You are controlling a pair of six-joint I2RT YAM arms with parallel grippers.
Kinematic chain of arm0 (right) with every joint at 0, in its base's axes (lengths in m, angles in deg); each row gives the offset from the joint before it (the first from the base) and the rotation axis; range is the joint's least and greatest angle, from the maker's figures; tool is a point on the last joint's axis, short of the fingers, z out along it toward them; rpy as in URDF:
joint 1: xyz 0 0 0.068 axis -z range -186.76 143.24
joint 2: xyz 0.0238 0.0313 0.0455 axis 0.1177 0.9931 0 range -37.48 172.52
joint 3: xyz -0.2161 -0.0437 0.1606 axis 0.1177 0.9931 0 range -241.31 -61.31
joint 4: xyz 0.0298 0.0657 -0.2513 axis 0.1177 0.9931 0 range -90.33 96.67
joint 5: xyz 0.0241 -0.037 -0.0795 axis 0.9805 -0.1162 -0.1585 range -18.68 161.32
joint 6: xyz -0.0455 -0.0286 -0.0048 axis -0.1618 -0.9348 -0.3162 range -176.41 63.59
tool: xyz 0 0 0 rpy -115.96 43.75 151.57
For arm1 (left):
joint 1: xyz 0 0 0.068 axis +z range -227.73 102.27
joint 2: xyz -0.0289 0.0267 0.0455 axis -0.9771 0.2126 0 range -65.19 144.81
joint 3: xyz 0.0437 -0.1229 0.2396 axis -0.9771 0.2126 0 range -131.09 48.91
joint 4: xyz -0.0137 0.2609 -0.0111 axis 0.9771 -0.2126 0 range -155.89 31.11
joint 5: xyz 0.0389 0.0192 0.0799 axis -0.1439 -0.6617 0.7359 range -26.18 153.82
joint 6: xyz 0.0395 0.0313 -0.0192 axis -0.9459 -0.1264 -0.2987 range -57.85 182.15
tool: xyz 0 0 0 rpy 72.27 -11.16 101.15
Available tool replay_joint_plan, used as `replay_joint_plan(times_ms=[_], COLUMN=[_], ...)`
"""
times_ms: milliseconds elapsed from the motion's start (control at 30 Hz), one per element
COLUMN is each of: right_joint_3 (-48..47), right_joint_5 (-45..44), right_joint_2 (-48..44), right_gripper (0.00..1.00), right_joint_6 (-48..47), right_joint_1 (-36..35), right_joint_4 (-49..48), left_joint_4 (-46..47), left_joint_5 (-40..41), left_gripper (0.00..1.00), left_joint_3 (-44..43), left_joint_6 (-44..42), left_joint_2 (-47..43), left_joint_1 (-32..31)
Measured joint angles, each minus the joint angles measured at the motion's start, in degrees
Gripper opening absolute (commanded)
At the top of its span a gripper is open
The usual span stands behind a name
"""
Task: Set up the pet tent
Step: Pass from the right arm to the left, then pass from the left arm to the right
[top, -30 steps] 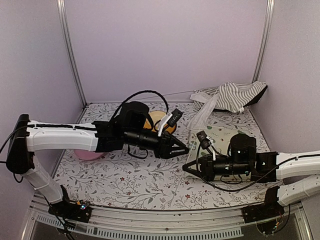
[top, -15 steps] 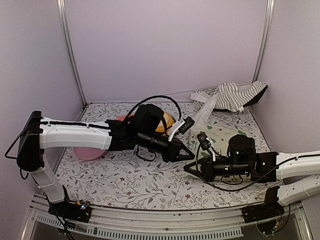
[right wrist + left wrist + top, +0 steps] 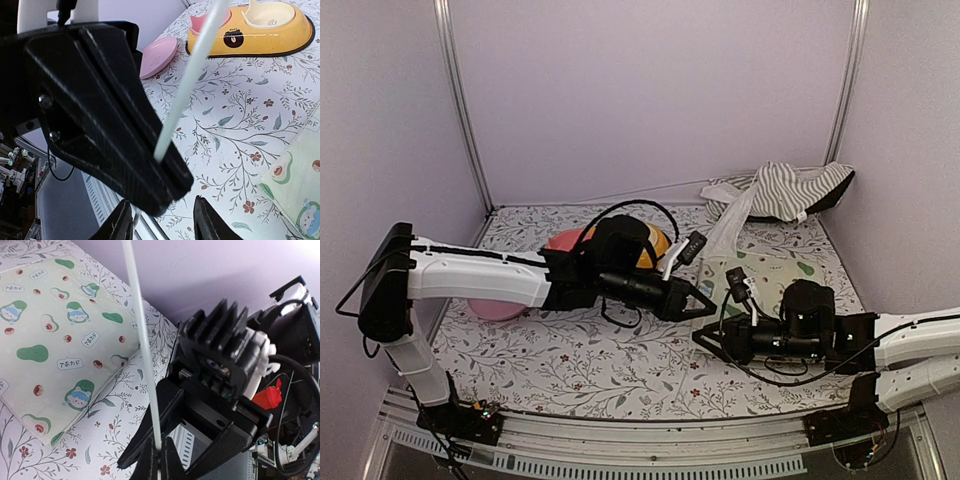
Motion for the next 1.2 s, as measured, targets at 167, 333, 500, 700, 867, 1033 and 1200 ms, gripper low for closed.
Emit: replay_joint_plan(times_ms=[167,333,500,700,867,1033,1200], right_joint_3=[2.97,4.96,4.98,5.57,5.6,5.55,5.55], right_joint_5=[-3.34,-4.0,-3.72,-3.72,-4.39,-5.11,-3.5], right_joint_2=[-1.66,-2.01,-0.22,-0.2,-2.32,-5.64,-12.07], right_gripper=[0.5,0.45,0.35,0.09,0.0,0.0,0.0], right_joint_6=[1.88,2.91,3.1,4.04,4.76,4.42,4.31], right_joint_1=[-2.05,-4.07,-6.05,-6.34,-6.38,-6.16,-3.72], right_joint_4=[-1.97,-3.87,-4.72,-4.57,-2.73,0.04,2.47], left_joint_4=[5.97,9.51,11.52,11.63,11.76,11.5,13.9], left_joint_5=[3.72,6.58,7.41,8.24,8.44,9.4,13.38], left_gripper=[0.0,0.0,0.0,0.0,0.0,0.38,0.56], left_joint_3=[1.57,1.57,0.83,0.24,-0.31,-0.98,5.64], left_joint_6=[5.55,8.76,10.23,10.51,10.12,7.02,3.26], left_joint_2=[0.0,0.09,1.11,1.66,1.7,1.6,-4.11], left_joint_1=[-0.17,-0.15,-0.15,-0.15,-0.15,-0.13,1.36])
